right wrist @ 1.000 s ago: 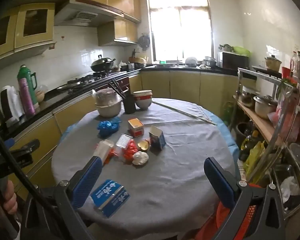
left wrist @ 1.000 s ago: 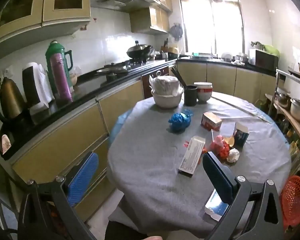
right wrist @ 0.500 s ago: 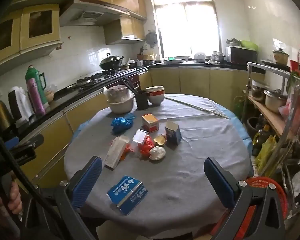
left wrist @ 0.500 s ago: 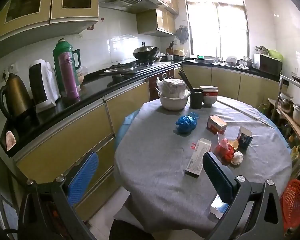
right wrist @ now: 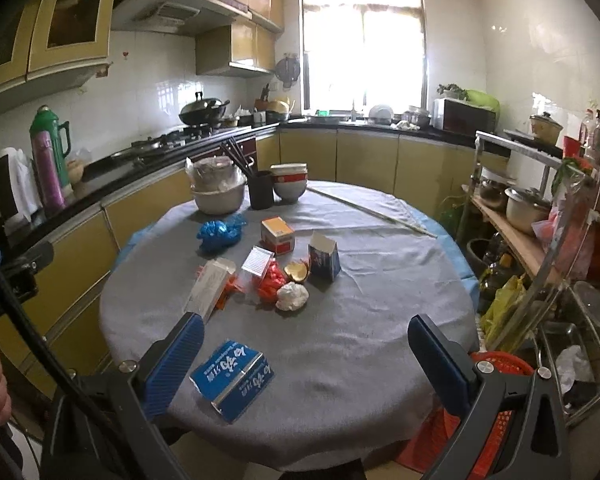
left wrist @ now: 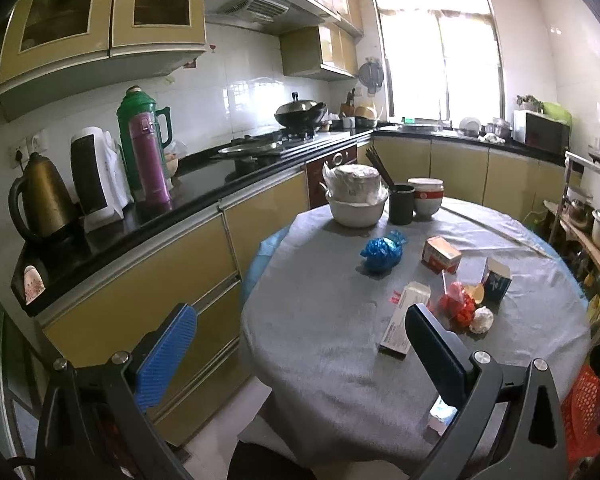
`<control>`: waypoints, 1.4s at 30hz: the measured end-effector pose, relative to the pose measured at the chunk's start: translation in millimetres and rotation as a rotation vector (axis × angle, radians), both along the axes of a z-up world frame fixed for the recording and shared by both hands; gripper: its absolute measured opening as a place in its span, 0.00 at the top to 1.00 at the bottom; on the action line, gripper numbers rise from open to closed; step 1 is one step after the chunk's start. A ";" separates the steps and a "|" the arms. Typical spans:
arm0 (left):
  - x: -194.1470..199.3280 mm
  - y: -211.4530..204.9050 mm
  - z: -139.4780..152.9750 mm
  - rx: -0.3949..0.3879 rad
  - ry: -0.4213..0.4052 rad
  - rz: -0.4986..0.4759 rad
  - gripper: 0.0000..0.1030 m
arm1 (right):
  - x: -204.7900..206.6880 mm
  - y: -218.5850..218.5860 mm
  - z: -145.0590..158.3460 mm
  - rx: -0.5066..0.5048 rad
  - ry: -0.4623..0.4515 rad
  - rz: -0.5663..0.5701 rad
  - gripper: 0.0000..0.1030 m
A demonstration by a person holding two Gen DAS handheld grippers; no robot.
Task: Collect trash
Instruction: 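Move the right tool toward the blue toothpaste box on the table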
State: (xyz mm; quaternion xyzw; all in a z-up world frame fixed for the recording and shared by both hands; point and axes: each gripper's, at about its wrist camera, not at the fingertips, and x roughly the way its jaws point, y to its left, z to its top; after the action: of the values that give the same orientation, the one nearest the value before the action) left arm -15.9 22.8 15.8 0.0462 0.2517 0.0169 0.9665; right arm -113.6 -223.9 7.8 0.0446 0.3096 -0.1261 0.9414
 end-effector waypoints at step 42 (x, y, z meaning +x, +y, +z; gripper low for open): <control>8.6 6.9 -15.2 -0.005 0.055 0.016 0.00 | 12.0 12.3 -41.3 0.102 0.116 0.079 0.00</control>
State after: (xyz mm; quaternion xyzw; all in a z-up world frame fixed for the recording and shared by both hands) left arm -7.4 29.8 0.6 0.0424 0.2785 0.0230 0.9592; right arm -101.6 -211.6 -33.5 0.0727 0.3712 -0.0752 0.9226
